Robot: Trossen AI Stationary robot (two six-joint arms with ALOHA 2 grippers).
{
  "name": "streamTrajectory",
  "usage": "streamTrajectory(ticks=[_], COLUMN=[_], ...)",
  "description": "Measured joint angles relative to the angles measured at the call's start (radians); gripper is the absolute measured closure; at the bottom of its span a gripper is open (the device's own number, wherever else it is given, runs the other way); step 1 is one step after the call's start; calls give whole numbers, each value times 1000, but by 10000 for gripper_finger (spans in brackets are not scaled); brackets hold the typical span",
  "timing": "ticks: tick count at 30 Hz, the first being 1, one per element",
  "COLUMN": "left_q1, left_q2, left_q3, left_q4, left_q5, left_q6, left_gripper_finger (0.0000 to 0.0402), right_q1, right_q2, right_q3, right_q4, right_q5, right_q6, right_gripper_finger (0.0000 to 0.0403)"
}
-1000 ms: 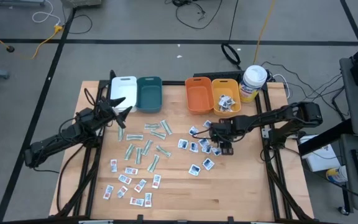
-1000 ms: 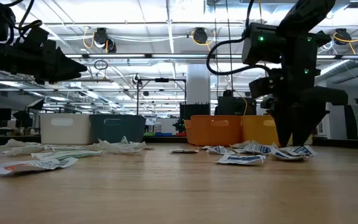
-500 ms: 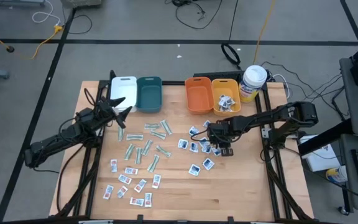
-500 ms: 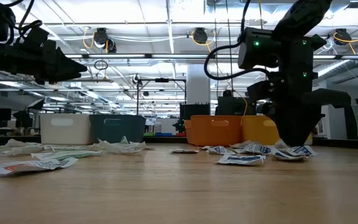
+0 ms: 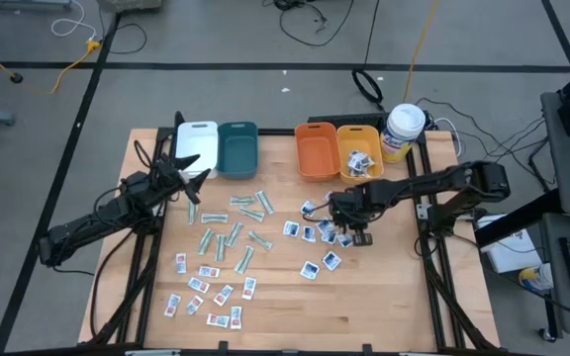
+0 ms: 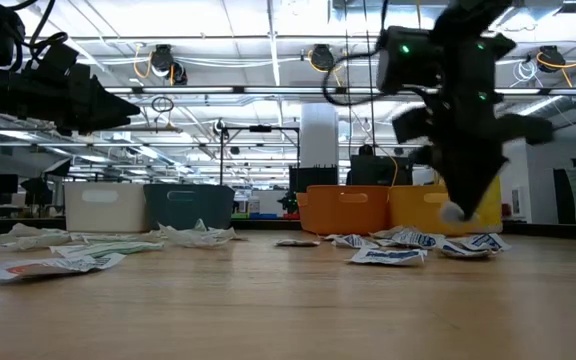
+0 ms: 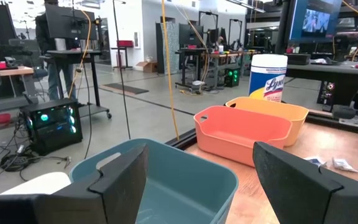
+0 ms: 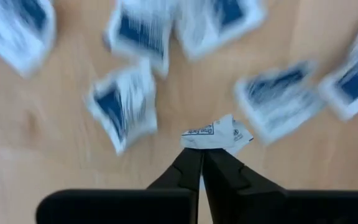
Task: Pick & Place First Aid Supplies
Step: Put the alcohol pad into the orange bin
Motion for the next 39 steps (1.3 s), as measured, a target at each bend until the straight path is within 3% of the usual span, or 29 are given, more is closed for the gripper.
streamTrajectory(ticks=[14,24,39], left_q1=[0,0,0], left_q2=[0,0,0], left_q3=[0,0,0], left_q4=[-1,-1,-1], left_q5=[0,0,0], left_q6=[0,0,0], left_gripper_finger=[105,105,105], right_q1=[-23,-53,-299], right_q2=[-1,-1,-1], right_q3=[279,319,319], right_q4=[-93,-71,228], right_q5=[1,5,227], right_q6=[-18,-49,-145], right_gripper_finger=[400,401,402])
